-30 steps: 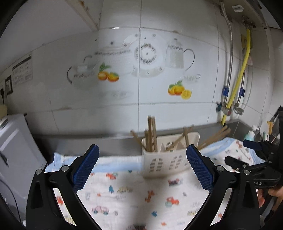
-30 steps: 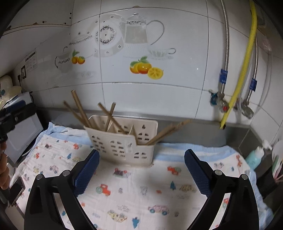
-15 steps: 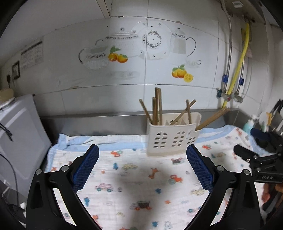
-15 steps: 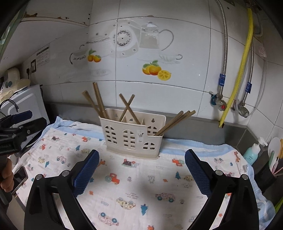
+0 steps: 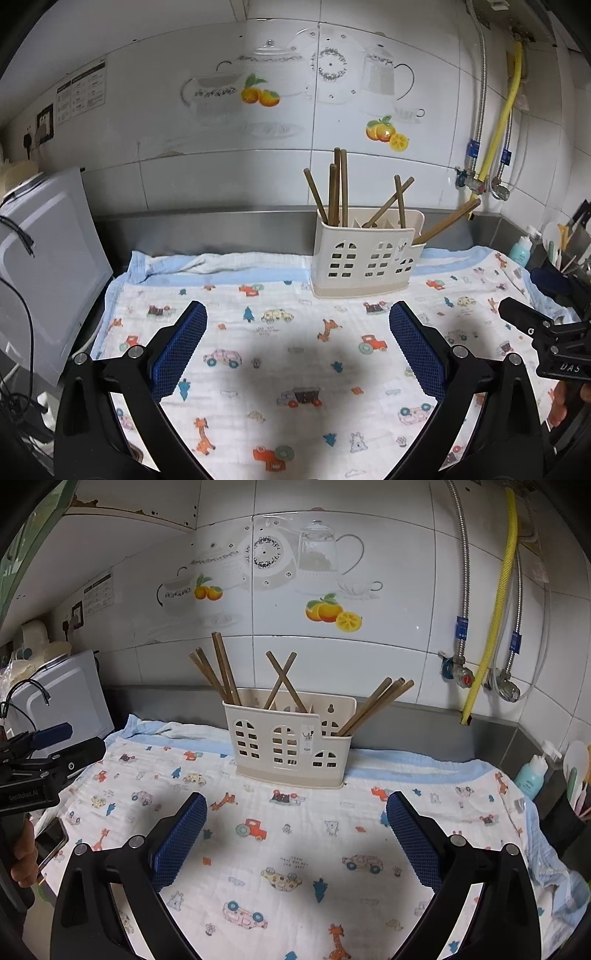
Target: Organize utensils
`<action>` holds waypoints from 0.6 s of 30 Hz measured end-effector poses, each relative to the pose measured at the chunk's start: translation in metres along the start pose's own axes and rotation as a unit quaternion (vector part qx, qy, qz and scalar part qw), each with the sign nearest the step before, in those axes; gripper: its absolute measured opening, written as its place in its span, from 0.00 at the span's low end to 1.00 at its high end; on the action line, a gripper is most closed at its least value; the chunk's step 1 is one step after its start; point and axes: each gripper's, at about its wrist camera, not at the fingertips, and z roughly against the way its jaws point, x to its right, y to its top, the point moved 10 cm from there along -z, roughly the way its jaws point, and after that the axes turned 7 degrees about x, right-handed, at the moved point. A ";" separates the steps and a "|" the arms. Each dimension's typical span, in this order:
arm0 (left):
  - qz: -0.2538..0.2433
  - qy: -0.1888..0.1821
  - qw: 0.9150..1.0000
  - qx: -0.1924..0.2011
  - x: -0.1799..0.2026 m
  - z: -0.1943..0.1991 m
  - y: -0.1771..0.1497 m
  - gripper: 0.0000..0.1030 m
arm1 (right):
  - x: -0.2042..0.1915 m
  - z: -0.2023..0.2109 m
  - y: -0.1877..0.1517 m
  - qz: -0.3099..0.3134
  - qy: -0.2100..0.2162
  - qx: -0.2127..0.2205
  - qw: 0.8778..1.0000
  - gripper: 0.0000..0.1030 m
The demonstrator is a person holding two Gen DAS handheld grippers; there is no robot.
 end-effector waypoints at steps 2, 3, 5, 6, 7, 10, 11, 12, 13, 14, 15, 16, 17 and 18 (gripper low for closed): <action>0.002 -0.004 1.000 -0.001 0.000 0.003 -0.003 0.95 | -0.001 0.004 -0.003 -0.003 0.000 0.001 1.000 0.92; 0.002 -0.005 1.000 -0.002 0.000 0.004 -0.004 0.95 | -0.002 0.006 -0.005 0.000 -0.003 0.001 1.000 0.92; 0.001 -0.001 1.000 -0.004 -0.001 0.008 -0.008 0.95 | -0.003 0.010 -0.008 0.007 -0.013 0.003 1.000 0.92; 0.002 -0.003 1.000 -0.005 -0.001 0.010 -0.010 0.95 | -0.004 0.012 -0.010 0.009 -0.015 0.003 1.000 0.92; 0.004 -0.003 1.000 -0.006 -0.002 0.012 -0.011 0.95 | -0.005 0.014 -0.011 0.010 -0.016 0.003 1.000 0.92; 0.009 -0.004 1.000 -0.009 -0.003 0.016 -0.016 0.95 | -0.007 0.019 -0.015 0.016 -0.021 0.002 1.000 0.92; 0.010 -0.004 1.000 -0.009 -0.004 0.017 -0.018 0.95 | -0.008 0.020 -0.017 0.016 -0.021 0.001 1.000 0.92; 0.011 -0.005 1.000 -0.011 -0.004 0.018 -0.020 0.95 | -0.009 0.021 -0.018 0.014 -0.020 0.000 1.000 0.92; 0.010 -0.004 1.000 -0.012 -0.005 0.019 -0.021 0.95 | -0.009 0.022 -0.019 0.012 -0.020 0.000 1.000 0.92; 0.012 -0.002 1.000 -0.011 -0.006 0.021 -0.023 0.95 | -0.009 0.024 -0.020 0.008 -0.020 0.000 1.000 0.92; 0.014 -0.004 1.000 -0.012 -0.007 0.022 -0.024 0.95 | -0.009 0.026 -0.021 0.003 -0.017 0.000 1.000 0.92; 0.015 -0.006 1.000 -0.013 -0.008 0.023 -0.025 0.95 | -0.010 0.027 -0.022 0.000 -0.016 0.000 1.000 0.92; 0.016 -0.005 1.000 -0.013 -0.009 0.025 -0.026 0.95 | -0.010 0.028 -0.023 -0.003 -0.015 -0.001 1.000 0.92; 0.016 -0.002 1.000 -0.013 -0.010 0.027 -0.027 0.95 | -0.010 0.030 -0.025 -0.007 -0.014 -0.001 1.000 0.92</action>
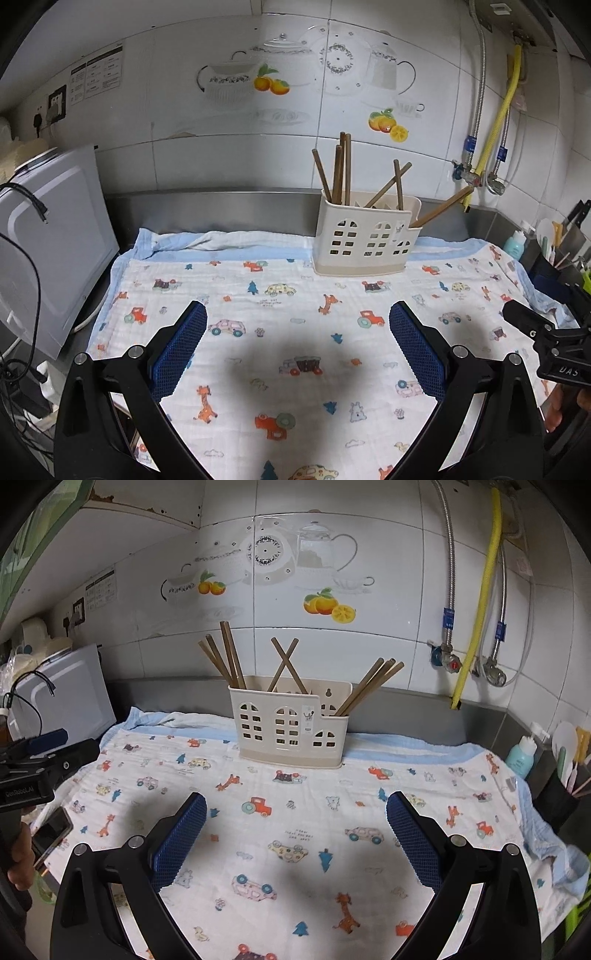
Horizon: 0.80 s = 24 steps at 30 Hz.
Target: Organize utensils
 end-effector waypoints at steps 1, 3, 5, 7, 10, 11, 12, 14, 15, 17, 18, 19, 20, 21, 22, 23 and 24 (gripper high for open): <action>0.001 0.000 1.000 0.000 -0.001 0.002 -0.001 0.95 | 0.000 0.001 -0.001 -0.003 0.001 0.000 1.000 0.92; 0.002 0.001 1.000 -0.001 -0.003 0.005 -0.003 0.95 | -0.001 0.004 -0.003 -0.008 0.002 -0.001 1.000 0.92; 0.000 0.003 1.000 -0.003 -0.004 0.007 -0.006 0.95 | -0.001 0.006 -0.005 -0.011 0.003 -0.001 1.000 0.92; -0.002 0.003 1.000 -0.002 -0.004 0.011 -0.010 0.95 | -0.002 0.009 -0.007 -0.011 0.002 -0.001 1.000 0.92; -0.005 0.004 1.000 -0.004 -0.005 0.015 -0.014 0.95 | -0.004 0.014 -0.011 -0.014 0.004 -0.002 1.000 0.92; -0.005 0.004 1.000 -0.005 -0.005 0.017 -0.015 0.95 | -0.004 0.017 -0.012 -0.013 0.002 -0.002 1.000 0.92; -0.007 0.003 1.000 -0.006 -0.005 0.019 -0.017 0.95 | -0.004 0.018 -0.013 -0.012 0.000 -0.002 1.000 0.92; -0.008 0.006 1.000 -0.005 -0.005 0.023 -0.019 0.95 | -0.005 0.022 -0.015 -0.013 0.000 -0.001 1.000 0.92; -0.008 0.005 1.000 -0.005 -0.006 0.025 -0.020 0.95 | -0.006 0.025 -0.016 -0.015 0.001 -0.001 1.000 0.92; -0.006 0.006 1.000 -0.005 -0.007 0.028 -0.022 0.95 | -0.006 0.028 -0.018 -0.016 0.002 0.000 1.000 0.92; -0.004 0.005 1.000 -0.005 -0.007 0.031 -0.024 0.95 | -0.007 0.031 -0.019 -0.017 0.002 0.000 1.000 0.92; -0.003 0.004 1.000 -0.005 -0.007 0.033 -0.025 0.95 | -0.008 0.033 -0.020 -0.017 0.003 0.000 1.000 0.92; -0.003 0.002 1.000 -0.005 -0.006 0.036 -0.026 0.95 | -0.008 0.035 -0.022 -0.016 0.002 0.000 1.000 0.92; -0.003 0.002 1.000 -0.004 -0.007 0.038 -0.027 0.95 | -0.008 0.037 -0.023 -0.015 0.001 0.000 1.000 0.92; -0.004 0.004 1.000 -0.004 -0.007 0.041 -0.028 0.95 | -0.008 0.040 -0.024 -0.013 -0.002 0.000 1.000 0.92; -0.005 0.004 1.000 -0.004 -0.007 0.043 -0.030 0.95 | -0.008 0.041 -0.025 -0.013 -0.002 0.000 1.000 0.92; -0.005 0.005 1.000 -0.005 -0.008 0.046 -0.031 0.95 | -0.008 0.043 -0.026 -0.014 -0.003 0.000 1.000 0.92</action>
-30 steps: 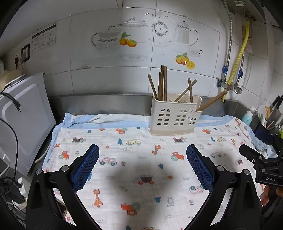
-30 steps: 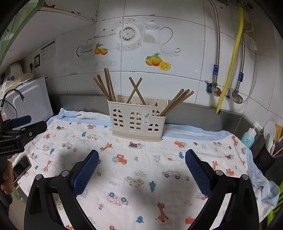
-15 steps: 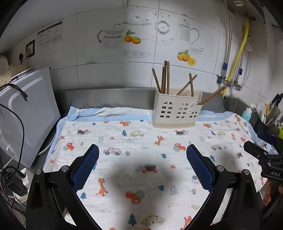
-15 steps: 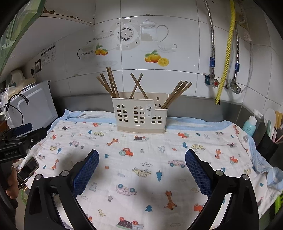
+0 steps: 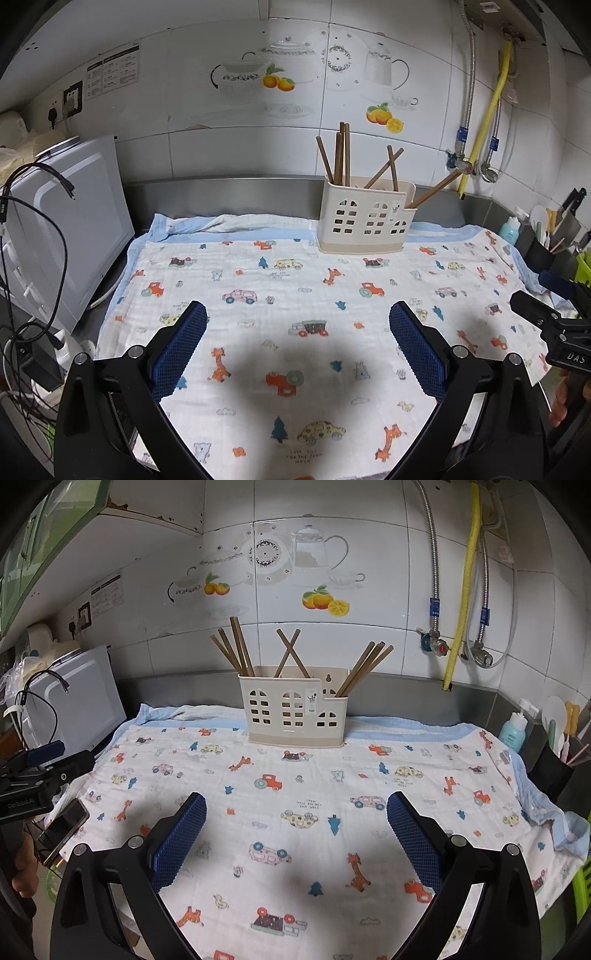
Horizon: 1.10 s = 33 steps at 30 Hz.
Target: Organize utensils
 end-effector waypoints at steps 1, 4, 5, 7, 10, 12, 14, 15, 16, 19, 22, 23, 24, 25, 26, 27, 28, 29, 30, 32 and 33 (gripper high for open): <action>-0.001 0.001 1.000 0.000 0.000 0.002 -0.001 0.95 | 0.000 0.002 -0.001 -0.003 0.002 0.000 1.000 0.92; -0.001 0.004 1.000 0.001 -0.002 0.009 -0.005 0.95 | 0.000 0.009 -0.005 -0.007 0.003 0.000 1.000 0.92; 0.000 0.003 1.000 0.001 -0.002 0.011 -0.006 0.95 | 0.000 0.010 -0.006 -0.007 0.005 0.001 1.000 0.92; 0.000 0.003 1.000 0.002 -0.002 0.015 -0.008 0.95 | -0.001 0.014 -0.007 -0.007 0.004 0.000 1.000 0.92; -0.002 0.006 1.000 0.003 -0.003 0.021 -0.012 0.95 | -0.004 0.019 -0.009 -0.008 0.009 0.001 1.000 0.92; -0.002 0.007 1.000 0.004 -0.003 0.025 -0.014 0.95 | -0.006 0.023 -0.010 -0.006 0.009 0.002 1.000 0.92; -0.001 0.008 1.000 0.004 -0.003 0.029 -0.016 0.95 | -0.007 0.026 -0.011 -0.006 0.011 0.003 1.000 0.92; -0.001 0.008 1.000 0.004 -0.003 0.031 -0.017 0.95 | -0.008 0.028 -0.012 -0.006 0.012 0.003 1.000 0.92; -0.001 0.008 1.000 0.005 -0.003 0.031 -0.017 0.95 | -0.008 0.030 -0.013 -0.006 0.012 0.003 1.000 0.92; -0.001 0.007 1.000 0.006 -0.002 0.037 -0.021 0.95 | -0.011 0.036 -0.017 -0.006 0.013 0.003 1.000 0.92; -0.003 0.005 1.000 0.008 0.001 0.044 -0.025 0.95 | -0.012 0.041 -0.021 -0.008 0.015 0.003 1.000 0.92; -0.004 0.005 1.000 0.009 0.002 0.046 -0.026 0.95 | -0.012 0.043 -0.023 -0.008 0.015 0.003 1.000 0.93; -0.005 0.005 1.000 0.010 0.003 0.048 -0.028 0.95 | -0.012 0.043 -0.023 -0.009 0.015 0.004 1.000 0.93; -0.007 0.005 1.000 0.010 0.004 0.049 -0.029 0.95 | -0.013 0.045 -0.025 -0.011 0.016 0.003 1.000 0.93; -0.009 0.006 1.000 0.011 0.004 0.051 -0.030 0.95 | -0.013 0.046 -0.027 -0.011 0.017 0.003 1.000 0.93; -0.010 0.006 1.000 0.011 0.005 0.053 -0.031 0.95 | -0.014 0.048 -0.030 -0.012 0.017 0.002 1.000 0.93; -0.011 0.004 1.000 0.011 0.006 0.055 -0.033 0.95 | -0.015 0.050 -0.033 -0.012 0.016 0.001 1.000 0.93; -0.011 0.004 1.000 0.011 0.006 0.056 -0.034 0.95 | -0.015 0.052 -0.034 -0.012 0.016 0.001 1.000 0.93; -0.011 0.003 1.000 0.011 0.006 0.058 -0.035 0.95 | -0.015 0.054 -0.037 -0.013 0.017 0.000 1.000 0.93; -0.011 0.003 1.000 0.009 0.006 0.060 -0.037 0.95 | -0.016 0.056 -0.040 -0.013 0.018 -0.002 1.000 0.93; -0.011 0.003 1.000 0.009 0.006 0.060 -0.038 0.95 | -0.016 0.057 -0.040 -0.012 0.018 -0.002 1.000 0.93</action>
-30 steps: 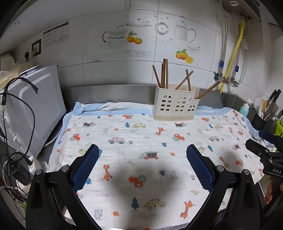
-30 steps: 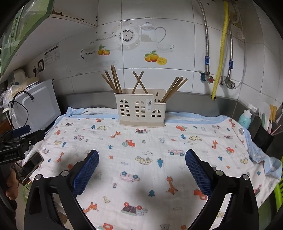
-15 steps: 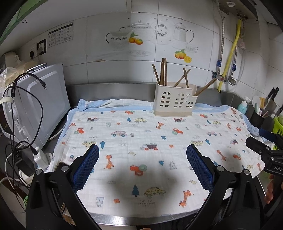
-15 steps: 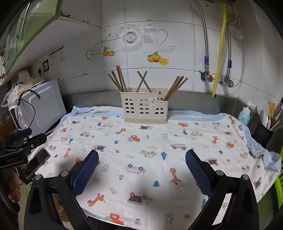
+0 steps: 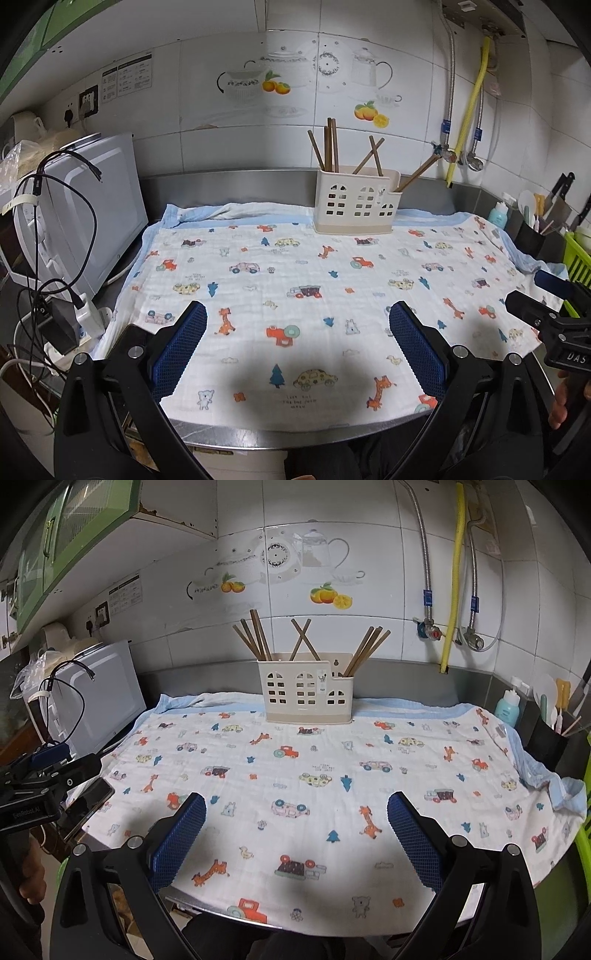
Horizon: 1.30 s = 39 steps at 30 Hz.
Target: Organize utensils
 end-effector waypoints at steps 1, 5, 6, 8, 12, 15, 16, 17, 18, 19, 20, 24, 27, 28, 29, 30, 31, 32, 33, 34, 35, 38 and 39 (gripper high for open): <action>0.000 0.000 1.000 0.000 0.000 0.001 -0.002 0.95 | 0.000 0.002 -0.001 0.001 -0.001 0.000 1.000 0.93; -0.002 0.001 1.000 -0.004 0.000 0.005 -0.008 0.95 | -0.003 0.006 -0.007 0.001 0.002 -0.002 1.000 0.93; -0.002 0.002 1.000 -0.005 -0.001 0.006 -0.010 0.95 | -0.004 0.007 -0.007 0.002 0.001 -0.002 1.000 0.93; -0.003 0.002 1.000 -0.007 -0.001 0.007 -0.013 0.95 | -0.005 0.008 -0.009 0.001 0.003 -0.004 1.000 0.93; -0.002 0.002 1.000 -0.014 -0.002 0.008 -0.020 0.95 | -0.006 0.010 -0.015 0.002 0.004 -0.006 1.000 0.93; -0.006 0.004 1.000 -0.015 0.000 0.009 -0.025 0.95 | -0.007 0.010 -0.019 0.002 0.005 -0.010 1.000 0.93; -0.006 0.004 1.000 -0.017 0.001 0.009 -0.027 0.95 | -0.008 0.011 -0.020 0.002 0.005 -0.010 1.000 0.93; -0.007 0.003 1.000 -0.018 0.002 0.010 -0.029 0.95 | -0.008 0.011 -0.022 0.003 0.005 -0.012 1.000 0.93; -0.007 0.004 1.000 -0.019 0.002 0.010 -0.030 0.95 | -0.008 0.011 -0.023 0.003 0.005 -0.013 1.000 0.93; -0.008 0.005 1.000 -0.020 0.002 0.010 -0.031 0.95 | -0.009 0.011 -0.025 0.004 0.006 -0.013 1.000 0.93; -0.008 0.005 1.000 -0.021 0.003 0.010 -0.033 0.95 | -0.009 0.012 -0.026 0.004 0.006 -0.014 1.000 0.93; -0.012 0.006 1.000 -0.021 0.006 0.012 -0.036 0.95 | -0.008 0.014 -0.028 0.000 0.007 -0.013 1.000 0.93; -0.018 0.011 1.000 -0.019 0.007 0.015 -0.037 0.95 | -0.005 0.017 -0.029 -0.003 0.005 -0.011 1.000 0.93; -0.018 0.010 1.000 -0.019 0.008 0.016 -0.037 0.95 | -0.004 0.018 -0.030 -0.004 0.005 -0.011 1.000 0.93; -0.018 0.011 1.000 -0.019 0.009 0.017 -0.037 0.95 | -0.004 0.018 -0.030 -0.004 0.004 -0.011 1.000 0.93; -0.019 0.012 1.000 -0.018 0.009 0.018 -0.037 0.95 | -0.003 0.019 -0.031 -0.004 0.004 -0.012 1.000 0.93; -0.019 0.012 1.000 -0.018 0.009 0.018 -0.037 0.95 | -0.003 0.020 -0.031 -0.004 0.003 -0.012 1.000 0.93; -0.018 0.013 1.000 -0.018 0.008 0.018 -0.038 0.95 | -0.003 0.020 -0.031 -0.003 0.002 -0.012 1.000 0.93; -0.017 0.014 1.000 -0.018 0.008 0.019 -0.038 0.95 | -0.003 0.021 -0.032 -0.003 0.002 -0.011 1.000 0.93; -0.017 0.013 1.000 -0.018 0.008 0.020 -0.039 0.95 | -0.002 0.022 -0.032 -0.003 0.003 -0.011 1.000 0.93; -0.017 0.014 1.000 -0.018 0.007 0.020 -0.039 0.95 | -0.003 0.021 -0.032 -0.003 0.003 -0.011 1.000 0.93; -0.019 0.015 1.000 -0.020 0.007 0.021 -0.041 0.95 | -0.003 0.023 -0.033 -0.001 0.002 -0.010 1.000 0.93; -0.018 0.015 1.000 -0.021 0.007 0.021 -0.041 0.95 | -0.003 0.024 -0.033 -0.002 0.004 -0.011 1.000 0.93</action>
